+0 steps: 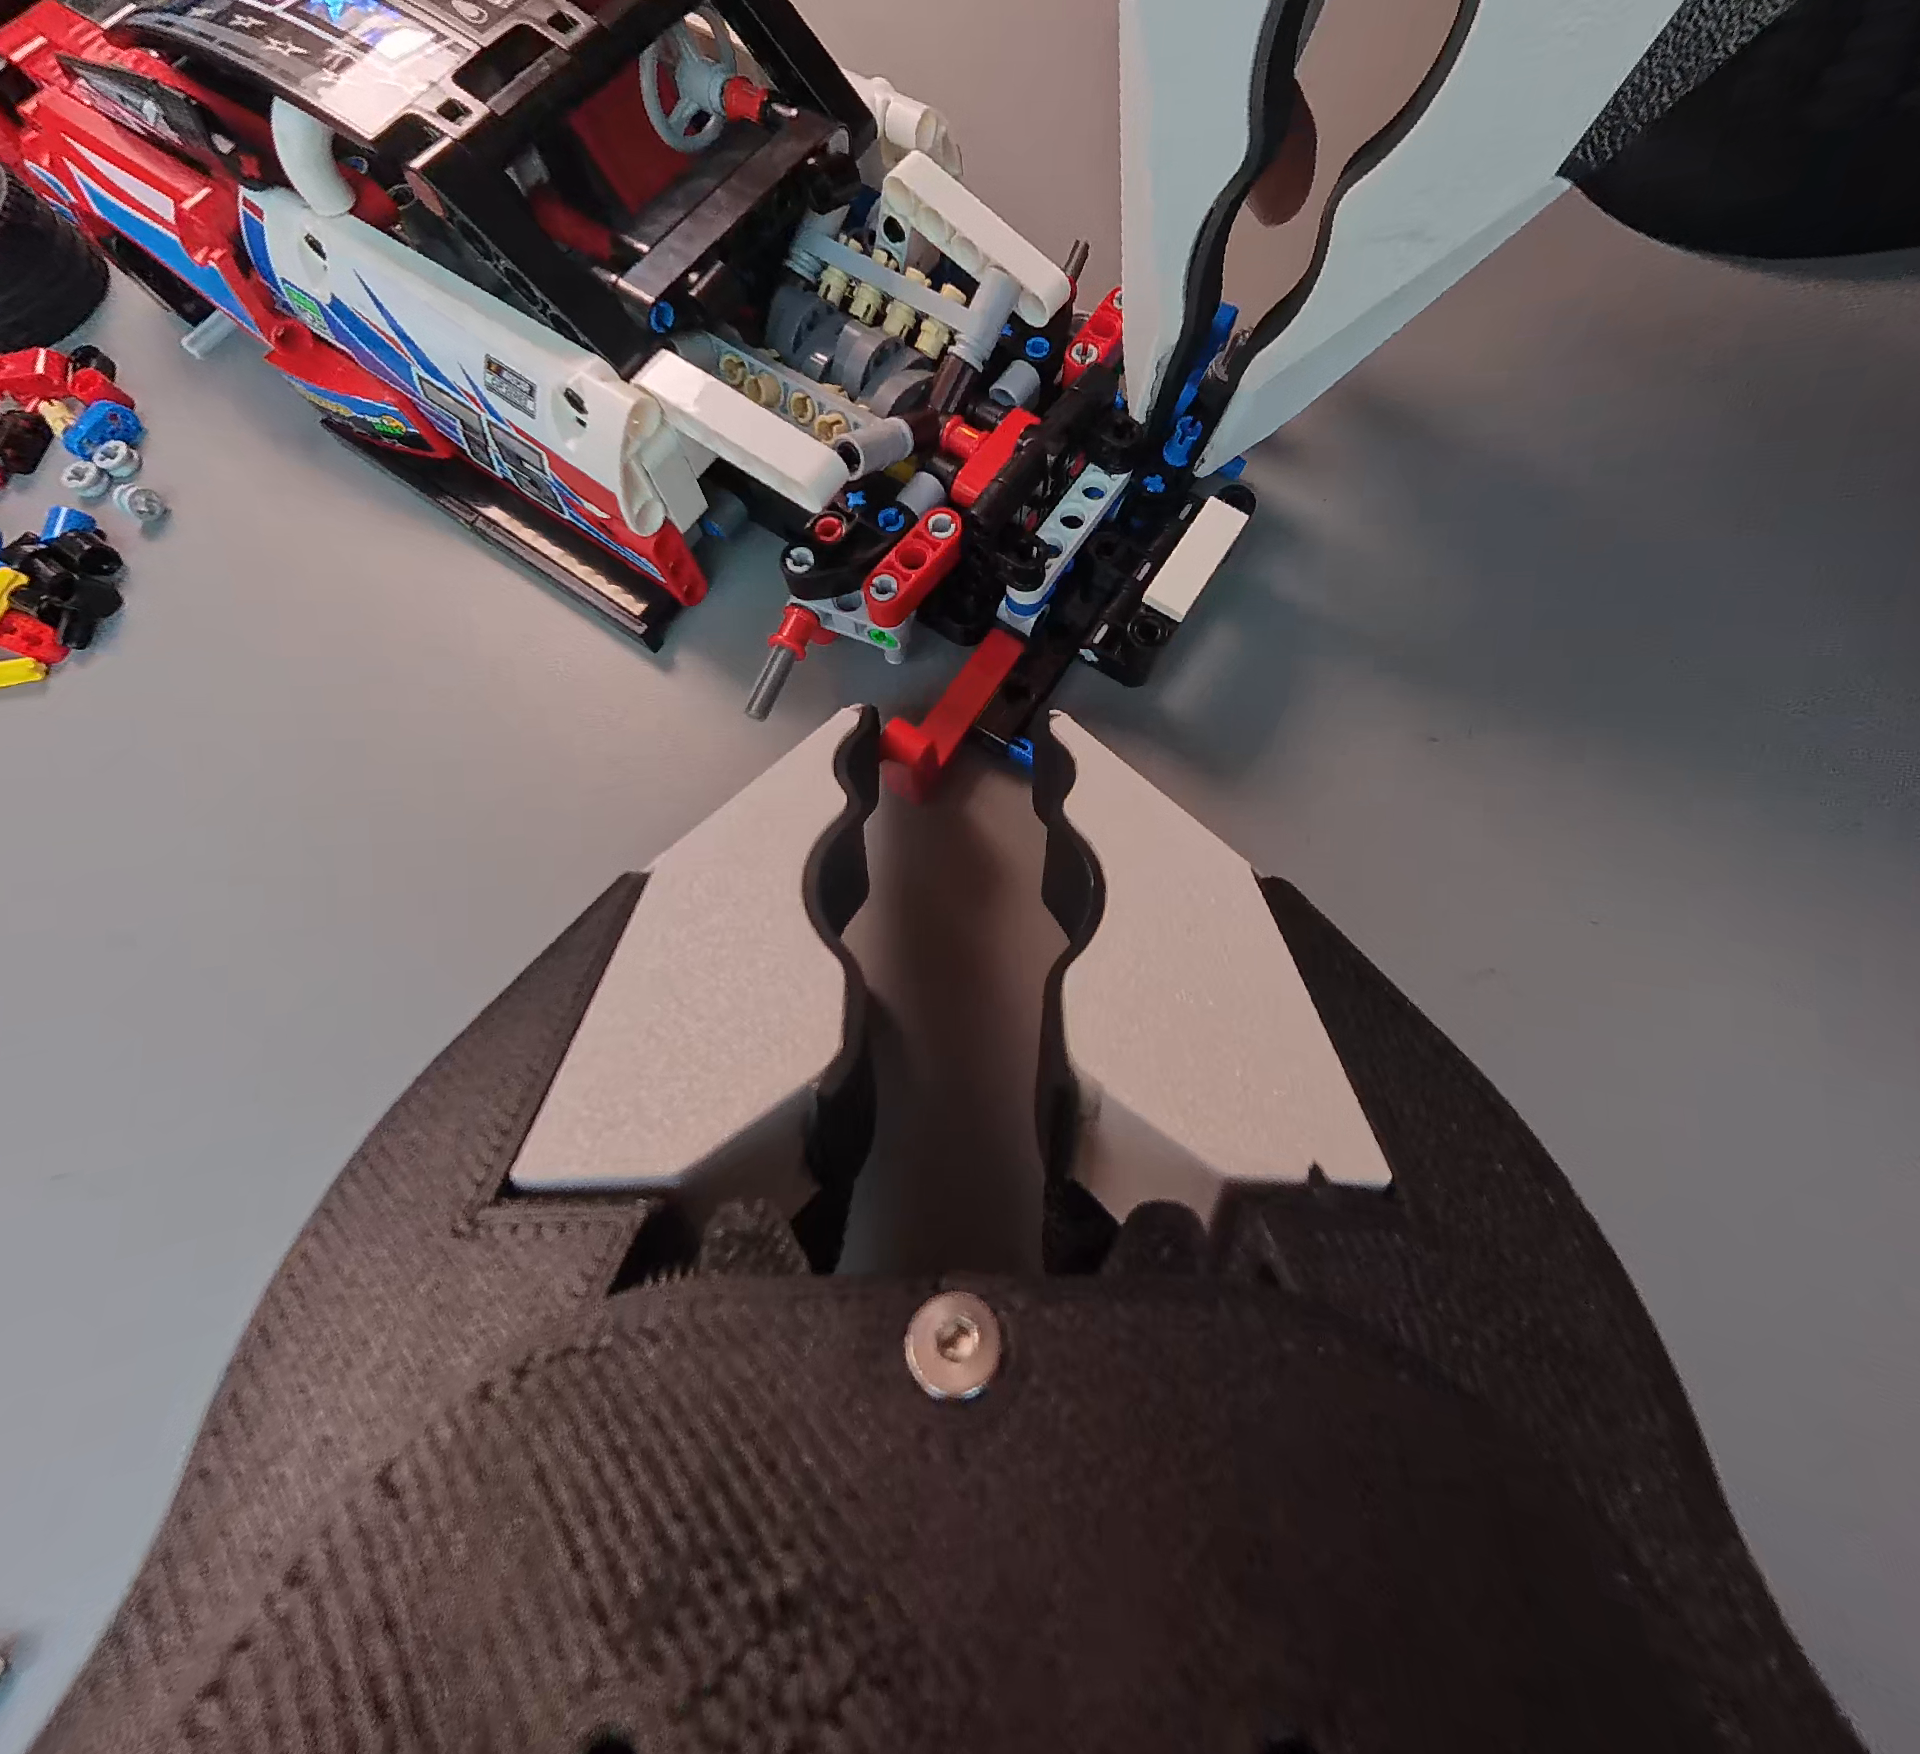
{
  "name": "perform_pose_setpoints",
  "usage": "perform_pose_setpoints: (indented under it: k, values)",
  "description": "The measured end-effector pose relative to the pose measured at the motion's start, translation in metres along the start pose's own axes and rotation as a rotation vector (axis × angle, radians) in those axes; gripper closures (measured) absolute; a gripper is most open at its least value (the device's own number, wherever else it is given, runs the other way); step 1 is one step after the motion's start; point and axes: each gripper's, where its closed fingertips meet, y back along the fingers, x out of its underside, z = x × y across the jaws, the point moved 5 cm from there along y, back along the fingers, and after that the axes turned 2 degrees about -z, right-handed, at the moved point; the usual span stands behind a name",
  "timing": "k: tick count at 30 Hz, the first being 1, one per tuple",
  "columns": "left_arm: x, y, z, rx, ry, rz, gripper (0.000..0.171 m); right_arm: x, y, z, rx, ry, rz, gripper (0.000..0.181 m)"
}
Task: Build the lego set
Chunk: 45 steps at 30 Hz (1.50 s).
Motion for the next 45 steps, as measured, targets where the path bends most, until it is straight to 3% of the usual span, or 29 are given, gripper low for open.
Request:
perform_pose_setpoints:
  k: [8, 13, 31, 37, 41, 45]
  values:
    - [0.000, 0.000, 0.000, 0.007, 0.005, 0.000, 0.144, 0.001, 0.006, -0.001, -0.003, -0.062, -0.066, 0.174]
    - [0.000, 0.000, 0.000, 0.008, 0.005, 0.000, 0.145, -0.002, 0.017, -0.011, 0.084, -0.083, -0.098, 0.180]
    - [0.000, 0.000, -0.001, 0.005, -0.004, 0.001, 0.144, -0.001, 0.001, -0.014, 0.058, 0.041, 0.091, 0.181]
    - [0.000, 0.000, -0.001, 0.008, -0.001, 0.001, 0.145, 0.000, 0.004, -0.016, 0.073, 0.035, 0.050, 0.181]
    - [0.000, 0.000, -0.001, 0.009, -0.002, 0.001, 0.145, -0.005, 0.023, -0.015, 0.039, -0.031, -0.056, 0.179]
    - [0.000, 0.000, -0.001, 0.007, -0.005, 0.001, 0.145, -0.002, 0.014, -0.005, 0.005, -0.004, -0.029, 0.177]
